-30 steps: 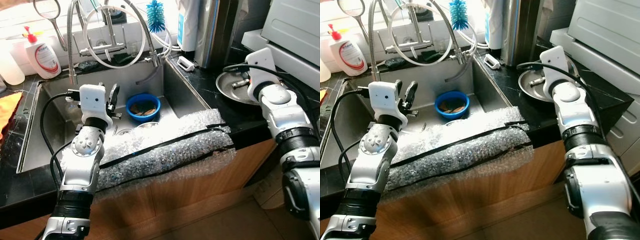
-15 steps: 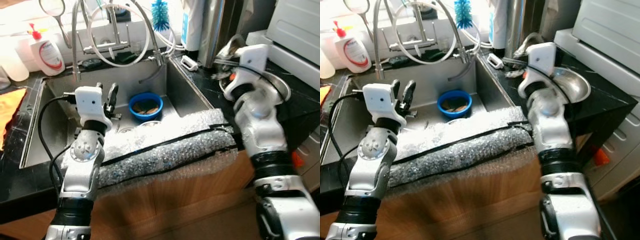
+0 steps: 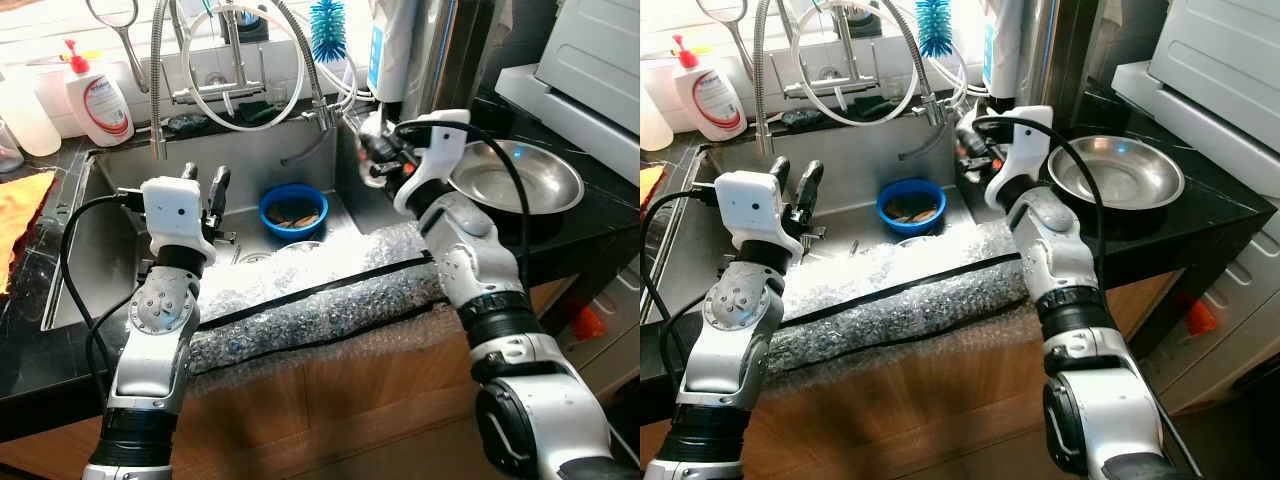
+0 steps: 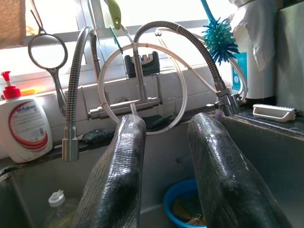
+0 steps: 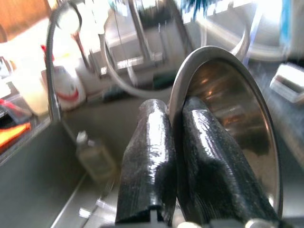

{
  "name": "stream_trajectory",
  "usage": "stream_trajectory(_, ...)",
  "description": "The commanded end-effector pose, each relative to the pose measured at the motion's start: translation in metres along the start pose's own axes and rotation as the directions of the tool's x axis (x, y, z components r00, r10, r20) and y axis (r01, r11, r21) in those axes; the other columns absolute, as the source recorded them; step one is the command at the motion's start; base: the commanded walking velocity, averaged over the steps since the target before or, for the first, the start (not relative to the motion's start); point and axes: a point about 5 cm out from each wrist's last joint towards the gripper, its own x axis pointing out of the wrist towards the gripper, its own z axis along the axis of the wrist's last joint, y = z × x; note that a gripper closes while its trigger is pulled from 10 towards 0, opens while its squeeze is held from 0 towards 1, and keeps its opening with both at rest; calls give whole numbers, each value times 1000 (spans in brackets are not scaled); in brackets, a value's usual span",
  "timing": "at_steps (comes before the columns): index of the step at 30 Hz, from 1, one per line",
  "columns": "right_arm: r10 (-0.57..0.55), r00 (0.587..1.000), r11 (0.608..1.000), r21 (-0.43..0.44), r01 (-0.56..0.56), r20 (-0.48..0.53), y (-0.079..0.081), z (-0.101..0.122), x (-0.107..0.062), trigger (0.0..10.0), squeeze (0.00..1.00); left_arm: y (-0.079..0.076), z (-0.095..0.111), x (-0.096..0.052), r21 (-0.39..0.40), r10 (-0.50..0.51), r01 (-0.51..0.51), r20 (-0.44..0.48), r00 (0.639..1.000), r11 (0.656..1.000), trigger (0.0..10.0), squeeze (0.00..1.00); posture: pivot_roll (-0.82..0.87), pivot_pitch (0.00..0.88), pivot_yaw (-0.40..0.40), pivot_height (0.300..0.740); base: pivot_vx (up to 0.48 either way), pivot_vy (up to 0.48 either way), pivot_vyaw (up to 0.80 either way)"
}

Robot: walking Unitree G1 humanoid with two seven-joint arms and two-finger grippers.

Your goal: Kitchen organization

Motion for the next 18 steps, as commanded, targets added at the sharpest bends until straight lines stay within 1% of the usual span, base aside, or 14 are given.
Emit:
stream_trajectory(1, 54, 999, 999, 7, -54, 0, 9, 4, 8, 10000, 0, 1, 5, 0, 21, 2, -2, 13, 1000, 1000, 10000, 0, -16, 0, 9, 740, 0, 0, 0)
stream_trajectory(2, 54, 999, 999, 7, -54, 0, 9, 4, 8, 10000, 0, 1, 5, 0, 21, 2, -2, 13, 1000, 1000, 10000, 0, -16, 0, 9, 740, 0, 0, 0)
stream_trajectory(5, 77, 996, 997, -16, -78, -47, 15, 0, 14, 10000, 0, 3, 5, 2, 29, 6, -7, 12, 1000, 1000, 10000, 0, -16, 0, 7, 740, 0, 0, 0)
stream_trajectory(8, 82, 994, 996, -19, -83, -66, 16, -3, 15, 10000, 0, 3, 5, 2, 32, 9, -9, 8, 1000, 999, 10000, 0, -15, 0, 7, 740, 0, 0, 0)
stream_trajectory(9, 83, 992, 996, -25, -86, -99, 16, -9, 15, 10000, 0, 4, 3, 1, 37, 9, -9, 0, 1000, 999, 10000, 0, -11, 0, 4, 740, 0, 0, 0)
stream_trajectory(14, -9, 982, 999, -36, 3, -187, 8, -22, 13, 10000, 0, 3, 2, 0, 34, 10, -10, -9, 1000, 999, 10000, 0, -13, 0, 4, 740, 0, 0, 0)
stream_trajectory(16, -46, 972, 998, -43, 37, -231, 4, -29, 12, 10000, 0, 1, 1, 0, 31, 4, -4, -14, 1000, 1000, 10000, 0, -13, 0, 2, 740, 0, 0, 0)
stream_trajectory(18, -53, 971, 998, -35, 46, -232, 3, -30, 12, 10000, 0, -1, 2, -1, 27, 1, -1, -15, 1000, 1000, 10000, 0, -9, 0, 0, 740, 0, 0, 0)
